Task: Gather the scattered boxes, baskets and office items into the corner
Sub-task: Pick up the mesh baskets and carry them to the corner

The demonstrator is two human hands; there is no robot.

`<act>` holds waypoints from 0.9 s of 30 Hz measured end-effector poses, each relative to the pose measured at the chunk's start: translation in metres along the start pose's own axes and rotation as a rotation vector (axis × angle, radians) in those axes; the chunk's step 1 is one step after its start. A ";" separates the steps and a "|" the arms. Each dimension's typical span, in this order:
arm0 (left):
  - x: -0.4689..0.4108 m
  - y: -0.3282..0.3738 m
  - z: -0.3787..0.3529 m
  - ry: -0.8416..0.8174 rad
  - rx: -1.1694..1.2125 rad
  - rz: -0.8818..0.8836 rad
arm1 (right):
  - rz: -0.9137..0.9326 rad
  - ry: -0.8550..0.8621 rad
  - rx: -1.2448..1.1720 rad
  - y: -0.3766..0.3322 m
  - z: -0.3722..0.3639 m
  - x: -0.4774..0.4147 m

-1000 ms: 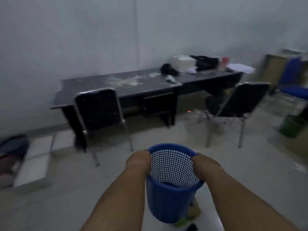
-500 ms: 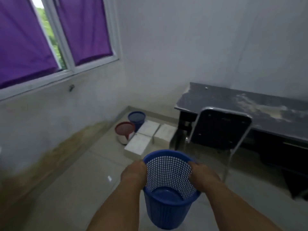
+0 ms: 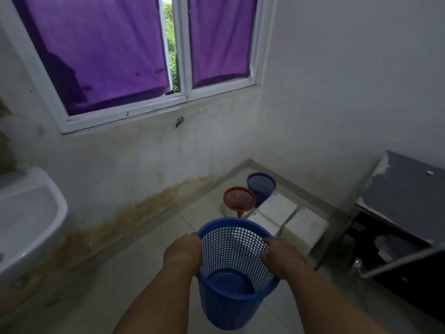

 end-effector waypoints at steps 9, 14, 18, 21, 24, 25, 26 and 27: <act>-0.158 -0.083 0.050 -0.050 0.014 0.009 | -0.067 -0.078 -0.163 -0.108 0.026 -0.121; -0.263 -0.103 0.041 -0.106 0.034 -0.002 | -0.180 -0.151 -0.280 -0.138 0.028 -0.222; -0.354 -0.128 0.016 -0.182 0.125 0.058 | -0.260 -0.237 -0.332 -0.162 0.012 -0.321; -0.414 -0.149 -0.017 -0.218 0.267 0.153 | -0.320 -0.314 -0.315 -0.177 -0.016 -0.393; -0.462 -0.169 -0.056 -0.249 0.395 0.200 | -0.340 -0.331 -0.284 -0.189 -0.051 -0.453; -0.480 -0.178 -0.076 -0.257 0.433 0.208 | -0.353 -0.342 -0.268 -0.191 -0.068 -0.475; -0.498 -0.186 -0.097 -0.266 0.468 0.209 | -0.369 -0.370 -0.249 -0.193 -0.086 -0.496; -0.511 -0.192 -0.112 -0.269 0.497 0.217 | -0.385 -0.400 -0.238 -0.194 -0.101 -0.512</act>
Point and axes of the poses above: each hand's wrist, its own x-axis away from the middle knuckle, its own z-axis out of the back of the hand, y = z × x, the point moved 4 cm from there along -x, towards the middle knuckle, and after that the axes turned 14 degrees about -z, right-handed, at the moved point
